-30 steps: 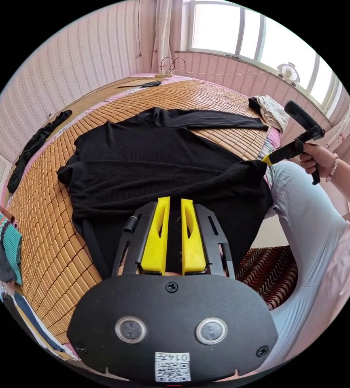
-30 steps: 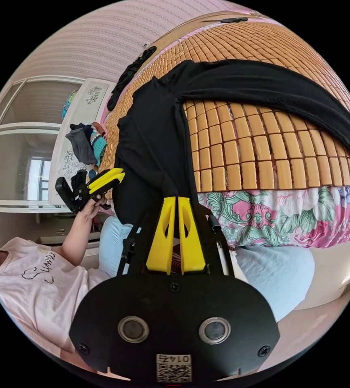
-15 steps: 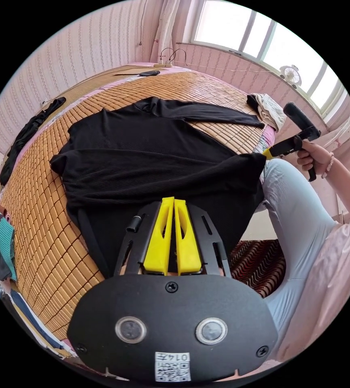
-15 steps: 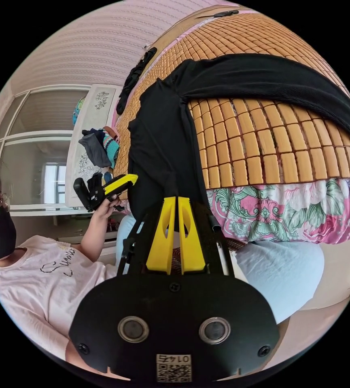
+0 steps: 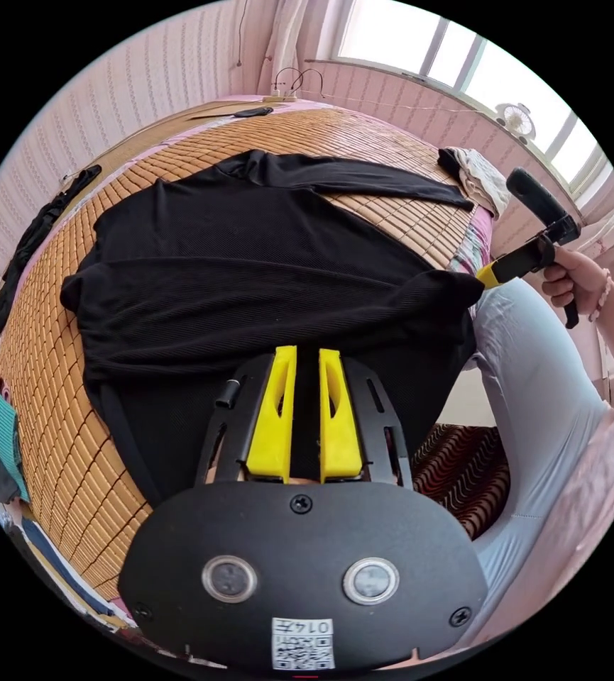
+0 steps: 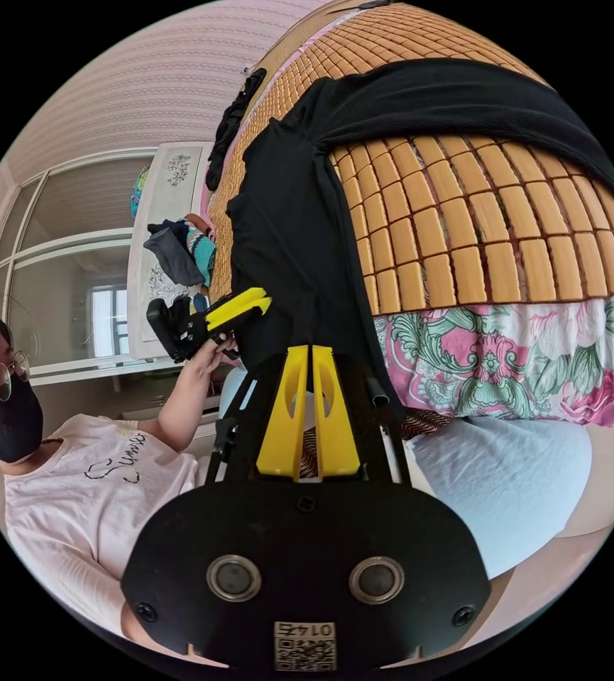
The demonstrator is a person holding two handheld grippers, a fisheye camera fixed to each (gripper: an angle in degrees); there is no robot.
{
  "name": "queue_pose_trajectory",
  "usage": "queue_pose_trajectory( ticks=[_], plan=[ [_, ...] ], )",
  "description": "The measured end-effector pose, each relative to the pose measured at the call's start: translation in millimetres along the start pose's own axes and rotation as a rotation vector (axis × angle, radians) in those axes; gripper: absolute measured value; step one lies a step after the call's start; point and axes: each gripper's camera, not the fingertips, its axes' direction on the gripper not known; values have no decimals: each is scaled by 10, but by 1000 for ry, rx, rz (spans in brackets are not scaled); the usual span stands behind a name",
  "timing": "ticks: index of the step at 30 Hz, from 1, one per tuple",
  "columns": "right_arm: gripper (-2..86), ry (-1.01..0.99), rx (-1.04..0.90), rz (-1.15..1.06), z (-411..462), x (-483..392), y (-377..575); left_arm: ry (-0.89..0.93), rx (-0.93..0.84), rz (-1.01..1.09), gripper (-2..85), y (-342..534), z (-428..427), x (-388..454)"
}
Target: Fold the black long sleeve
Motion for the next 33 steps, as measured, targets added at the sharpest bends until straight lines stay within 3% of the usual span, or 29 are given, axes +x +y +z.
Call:
queue_pose_trajectory(
  ticks=[4, 13, 19, 22, 25, 30, 33],
  plan=[
    [4, 3, 14, -5, -52, -11, -2, 10, -12, 47, -1, -39, -26, 5],
    [2, -76, 29, 60, -81, 141, 16, 118, -67, 102, -9, 89, -165, -179],
    [0, 265, -129, 25, 272, -11, -31, 94, -3, 54, -2, 71, -197, -82],
    [0, 379, -125, -12, 310, -115, -16, 191, 72, 133, 13, 52, -309, 275],
    [1, 326, -110, -12, 290, -132, -16, 161, 72, 188, 40, 19, -181, 677],
    [21, 165, 113, -93, 84, -248, 59, 179, 0, 163, 61, -109, 235, 872],
    [46, 191, 67, -145, 210, -309, 1, 141, -23, 210, 30, -148, 322, 924]
  ],
)
